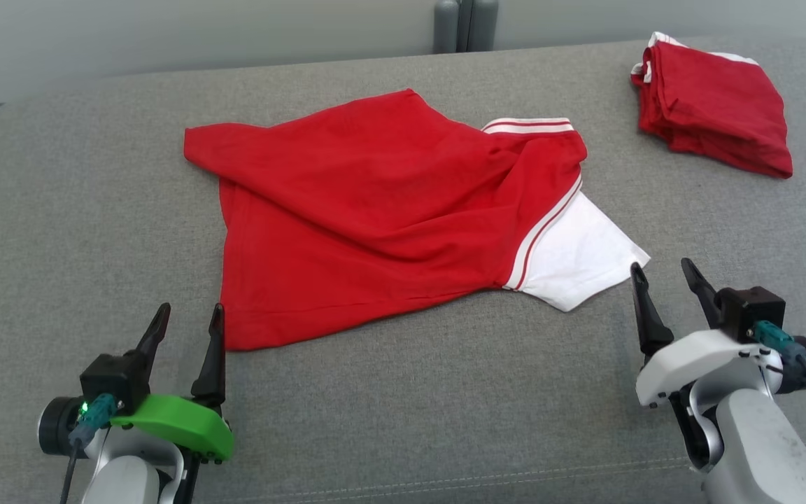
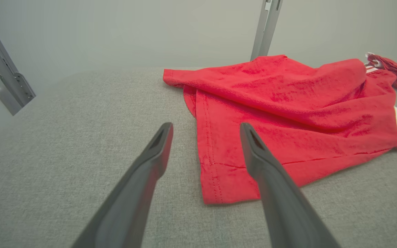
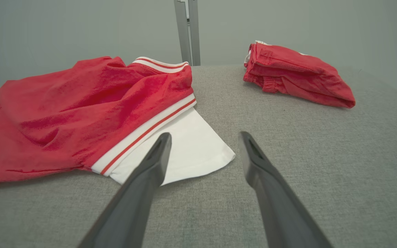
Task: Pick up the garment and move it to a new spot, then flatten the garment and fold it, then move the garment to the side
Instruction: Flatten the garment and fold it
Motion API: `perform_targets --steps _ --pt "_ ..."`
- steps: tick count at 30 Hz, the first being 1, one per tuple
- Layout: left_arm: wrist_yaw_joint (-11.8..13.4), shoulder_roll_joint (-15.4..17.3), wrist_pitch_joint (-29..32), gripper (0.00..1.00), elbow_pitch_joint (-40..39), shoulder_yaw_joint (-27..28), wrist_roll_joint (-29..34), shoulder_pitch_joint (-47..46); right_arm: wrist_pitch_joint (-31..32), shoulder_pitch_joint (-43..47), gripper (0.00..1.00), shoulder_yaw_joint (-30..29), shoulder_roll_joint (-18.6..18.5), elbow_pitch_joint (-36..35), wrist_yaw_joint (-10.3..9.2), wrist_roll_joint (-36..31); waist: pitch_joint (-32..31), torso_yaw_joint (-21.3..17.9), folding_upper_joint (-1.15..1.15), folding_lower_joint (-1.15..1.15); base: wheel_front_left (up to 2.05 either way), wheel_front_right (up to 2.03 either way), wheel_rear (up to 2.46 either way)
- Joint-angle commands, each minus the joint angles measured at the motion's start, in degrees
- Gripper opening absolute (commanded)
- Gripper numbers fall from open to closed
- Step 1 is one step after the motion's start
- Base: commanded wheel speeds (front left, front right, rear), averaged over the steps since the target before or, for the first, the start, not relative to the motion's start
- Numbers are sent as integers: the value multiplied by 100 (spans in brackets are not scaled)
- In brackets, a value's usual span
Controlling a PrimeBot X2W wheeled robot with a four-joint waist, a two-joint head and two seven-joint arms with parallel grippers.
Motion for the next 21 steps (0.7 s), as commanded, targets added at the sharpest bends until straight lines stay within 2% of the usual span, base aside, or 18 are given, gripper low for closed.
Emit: perform_targets --steps 1,15,21 --pt "-32 74 -37 100 143 -50 -46 -172 -28 -156 100 6 -53 101 -3 18 149 -58 0 0 0 0 0" --pt "-32 412 -133 100 1958 -957 -639 -1427 -177 -1683 100 104 -249 1954 -3 -45 734 -153 0 0 0 0 0" --pt "-33 446 -138 100 2126 -1096 -769 -1643 -173 -2087 100 127 -318 2666 -3 -52 826 -134 0 0 0 0 0"
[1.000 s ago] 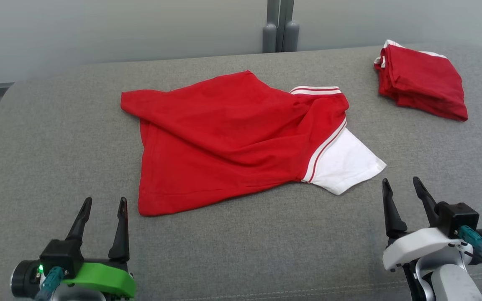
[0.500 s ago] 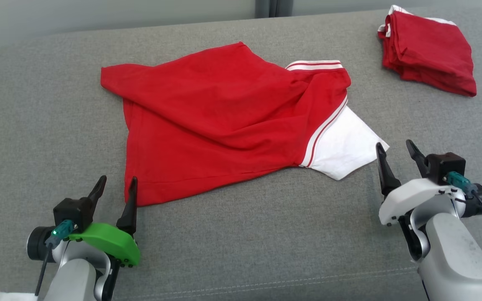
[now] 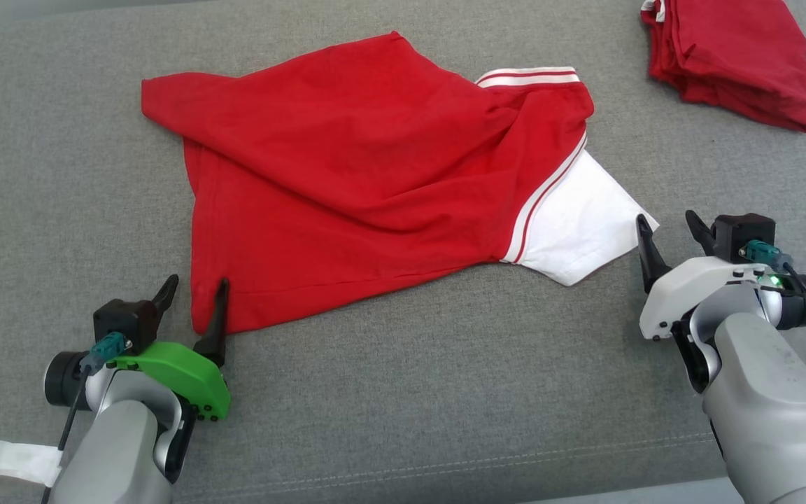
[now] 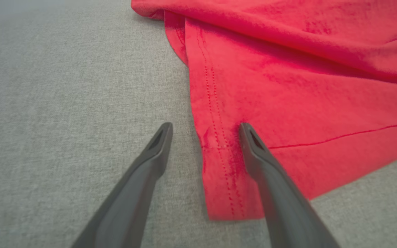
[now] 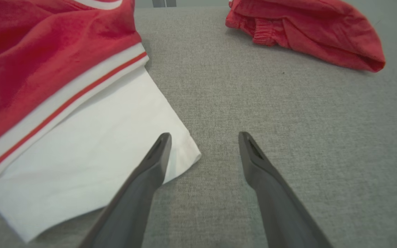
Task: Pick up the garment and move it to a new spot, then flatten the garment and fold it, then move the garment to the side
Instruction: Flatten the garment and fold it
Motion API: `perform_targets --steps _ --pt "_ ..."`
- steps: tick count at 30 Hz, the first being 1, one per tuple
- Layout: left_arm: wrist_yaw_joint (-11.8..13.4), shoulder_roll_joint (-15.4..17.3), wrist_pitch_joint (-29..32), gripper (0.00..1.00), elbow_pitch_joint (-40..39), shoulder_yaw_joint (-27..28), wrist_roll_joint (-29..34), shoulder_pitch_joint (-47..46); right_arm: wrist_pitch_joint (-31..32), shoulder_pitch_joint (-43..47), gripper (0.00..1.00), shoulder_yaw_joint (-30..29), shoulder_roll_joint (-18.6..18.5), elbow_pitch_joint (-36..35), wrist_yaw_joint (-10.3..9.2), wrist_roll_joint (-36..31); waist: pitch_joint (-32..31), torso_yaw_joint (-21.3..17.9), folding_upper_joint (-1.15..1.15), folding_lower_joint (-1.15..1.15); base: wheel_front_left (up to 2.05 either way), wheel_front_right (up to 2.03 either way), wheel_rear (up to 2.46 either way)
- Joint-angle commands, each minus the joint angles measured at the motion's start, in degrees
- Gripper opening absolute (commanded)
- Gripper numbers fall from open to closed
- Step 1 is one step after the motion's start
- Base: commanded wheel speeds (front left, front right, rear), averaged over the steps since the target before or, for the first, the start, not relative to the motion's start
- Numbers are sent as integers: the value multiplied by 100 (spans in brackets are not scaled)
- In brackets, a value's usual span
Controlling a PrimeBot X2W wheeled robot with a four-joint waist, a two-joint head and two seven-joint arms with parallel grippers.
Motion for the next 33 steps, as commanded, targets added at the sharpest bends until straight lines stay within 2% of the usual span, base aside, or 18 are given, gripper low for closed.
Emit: perform_targets --steps 1,9,10,11,12,13,20,25,30,33 --pt "-7 58 -23 100 11 -11 -37 -106 -37 -123 100 29 -8 135 -3 -22 34 5 0 0 0 0 0" --pt "-8 24 -23 100 224 -212 -181 -257 -41 -550 99 166 97 875 -3 62 140 63 0 0 0 0 0" --pt "-8 13 -22 85 256 -245 -203 -267 -50 -582 79 192 112 954 -3 76 151 72 0 0 0 0 0" --pt "-8 15 -22 48 279 -279 -221 -283 -71 -615 35 218 126 1016 -3 102 161 81 0 0 0 0 0" --pt "-8 25 -21 18 266 -306 -239 -305 -84 -648 0 242 131 1063 -3 118 169 87 0 0 0 0 0" --pt "-8 28 -18 0 249 -324 -266 -314 -101 -672 0 267 131 1111 -3 135 173 92 0 0 0 0 0" --pt "-1 97 -11 0 234 -490 -385 -321 -191 -778 0 399 57 1306 -7 262 125 93 0 0 0 0 0" --pt "-1 115 -12 0 -93 -349 -232 -36 -232 -608 0 467 68 1176 -7 422 -82 115 0 0 0 0 0" --pt "-1 110 -12 0 -583 -159 -82 249 -237 -284 0 558 162 623 -7 1038 -382 136 0 0 0 0 0" --pt "-1 179 -12 0 -890 -72 18 414 -237 -104 0 767 48 178 -7 1388 -559 124 0 0 0 0 0"
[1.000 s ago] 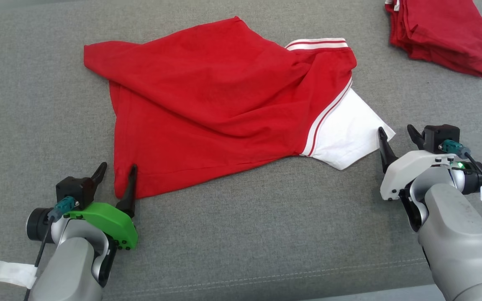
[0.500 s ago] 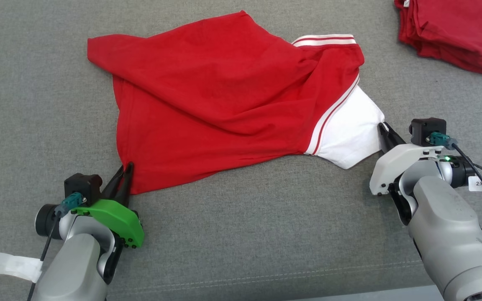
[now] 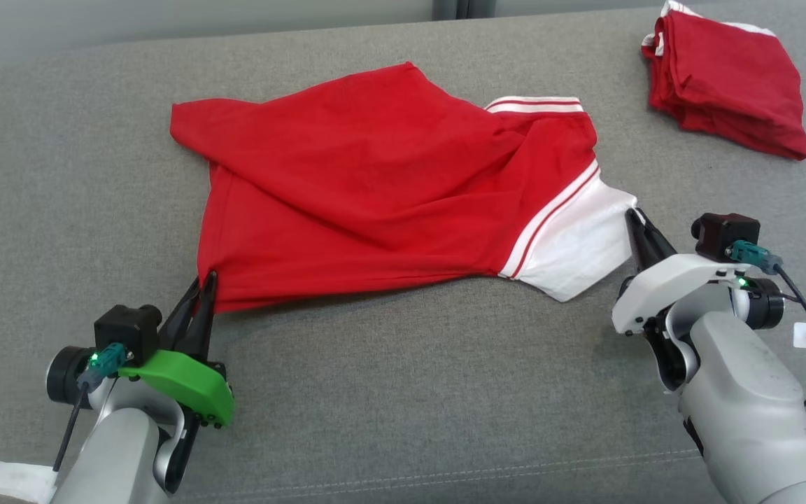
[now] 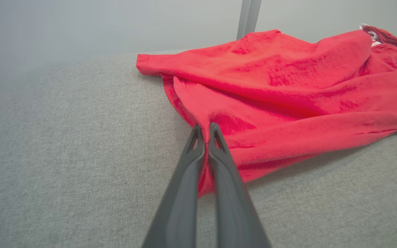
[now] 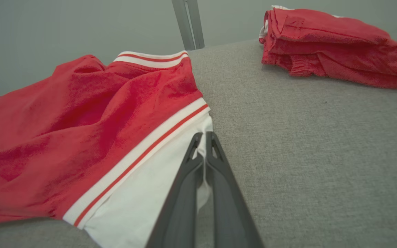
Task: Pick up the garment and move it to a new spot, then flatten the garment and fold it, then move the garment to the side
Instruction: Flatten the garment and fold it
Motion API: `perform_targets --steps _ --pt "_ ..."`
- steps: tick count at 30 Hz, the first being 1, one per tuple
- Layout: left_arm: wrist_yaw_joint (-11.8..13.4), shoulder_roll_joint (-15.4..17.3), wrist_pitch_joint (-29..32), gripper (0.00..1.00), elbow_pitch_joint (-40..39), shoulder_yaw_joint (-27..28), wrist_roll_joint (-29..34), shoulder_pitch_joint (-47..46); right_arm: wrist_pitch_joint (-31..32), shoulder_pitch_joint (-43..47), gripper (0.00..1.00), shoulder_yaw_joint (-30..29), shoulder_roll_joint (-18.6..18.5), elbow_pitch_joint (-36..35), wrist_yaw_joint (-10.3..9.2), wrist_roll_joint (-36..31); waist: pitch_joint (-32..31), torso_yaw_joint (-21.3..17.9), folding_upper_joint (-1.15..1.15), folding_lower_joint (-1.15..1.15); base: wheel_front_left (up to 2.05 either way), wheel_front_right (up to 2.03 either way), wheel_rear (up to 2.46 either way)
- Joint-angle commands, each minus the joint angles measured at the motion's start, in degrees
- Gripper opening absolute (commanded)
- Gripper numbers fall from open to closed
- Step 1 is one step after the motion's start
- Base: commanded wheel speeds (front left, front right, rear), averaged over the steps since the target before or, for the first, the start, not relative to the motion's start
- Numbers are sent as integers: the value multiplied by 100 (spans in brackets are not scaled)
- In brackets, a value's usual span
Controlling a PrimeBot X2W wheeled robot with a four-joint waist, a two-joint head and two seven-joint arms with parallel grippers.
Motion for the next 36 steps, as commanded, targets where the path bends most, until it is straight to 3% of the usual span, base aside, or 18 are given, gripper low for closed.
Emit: perform_targets --steps 1,9,20,30,36 --pt "8 92 5 0 -150 58 61 119 -21 125 0 103 -114 -218 -10 200 -241 -10 0 0 0 0 0" --pt "8 451 74 0 -716 -79 193 -92 112 146 0 648 -416 -1169 -10 1217 -561 -79 0 0 0 0 0" --pt "8 1334 776 0 -1413 -756 -504 -1668 758 -879 0 1207 -587 -1617 -8 2178 -361 -113 0 0 0 0 0" --pt "8 2075 1379 0 -1046 -1460 -1655 -4108 1278 -3336 0 1265 -177 -808 -7 2587 799 -278 0 0 0 0 0" --pt "8 2189 1544 0 -526 -1848 -1976 -5728 1079 -5119 0 763 87 330 -7 2605 1469 -353 0 0 0 0 0"
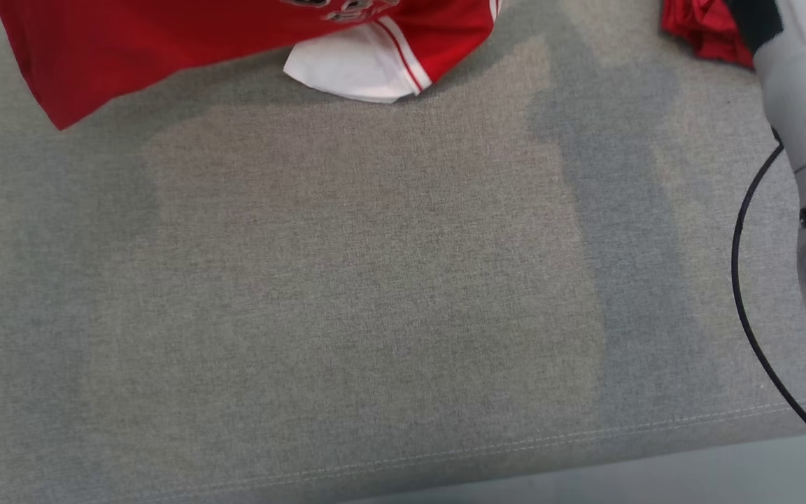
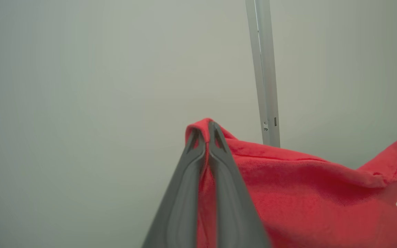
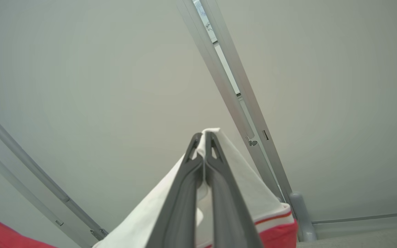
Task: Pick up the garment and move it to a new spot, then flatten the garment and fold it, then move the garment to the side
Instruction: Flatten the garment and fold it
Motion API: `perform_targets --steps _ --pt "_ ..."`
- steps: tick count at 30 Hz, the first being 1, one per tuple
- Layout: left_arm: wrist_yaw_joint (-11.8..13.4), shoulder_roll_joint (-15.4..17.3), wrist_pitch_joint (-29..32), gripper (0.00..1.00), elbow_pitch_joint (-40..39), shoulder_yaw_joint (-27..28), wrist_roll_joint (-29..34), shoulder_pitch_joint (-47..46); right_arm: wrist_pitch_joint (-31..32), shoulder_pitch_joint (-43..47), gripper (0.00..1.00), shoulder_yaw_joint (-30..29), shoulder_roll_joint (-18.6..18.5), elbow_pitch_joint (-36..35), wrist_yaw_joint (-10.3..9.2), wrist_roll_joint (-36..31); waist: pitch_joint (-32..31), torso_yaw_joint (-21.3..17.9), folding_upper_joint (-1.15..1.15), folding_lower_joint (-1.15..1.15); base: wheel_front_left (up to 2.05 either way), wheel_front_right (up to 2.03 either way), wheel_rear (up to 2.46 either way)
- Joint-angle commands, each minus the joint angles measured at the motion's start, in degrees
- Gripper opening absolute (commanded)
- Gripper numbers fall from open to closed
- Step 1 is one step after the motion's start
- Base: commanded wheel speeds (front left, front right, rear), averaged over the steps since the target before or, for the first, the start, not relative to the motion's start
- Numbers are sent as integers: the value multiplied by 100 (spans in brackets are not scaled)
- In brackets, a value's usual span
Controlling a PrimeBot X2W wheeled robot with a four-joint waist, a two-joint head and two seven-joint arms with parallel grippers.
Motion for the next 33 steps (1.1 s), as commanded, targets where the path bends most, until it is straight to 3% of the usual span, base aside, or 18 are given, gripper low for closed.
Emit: perform_targets --steps 1,8,15,17,24,33 --pt "9 -10 -18 0 114 -77 21 -256 -98 -229 0 -93 42 196 -1 -9 615 -108 0 -1 0 0 0" --pt "9 -222 -303 0 916 -403 -77 -1693 -572 -1601 0 -294 190 1350 -1 -376 855 -33 0 -1 0 0 0" --pt "9 -533 -592 0 1551 -438 -221 -2736 -890 -2502 0 -407 132 1635 -1 -939 908 52 0 -1 0 0 0" --pt "8 -763 -713 0 1721 -495 -263 -3018 -927 -2803 0 -459 61 1647 -1 -1204 953 94 0 -1 0 0 0" --pt "8 -838 -1047 0 1897 -708 -390 -3220 -1000 -3154 0 -670 8 1653 -1 -1650 1151 77 0 -1 0 0 0" --pt "8 -632 -1342 0 1607 -864 -1000 -2597 -978 -2832 0 -546 178 1550 -1 -1561 1408 84 0 -1 0 0 0"
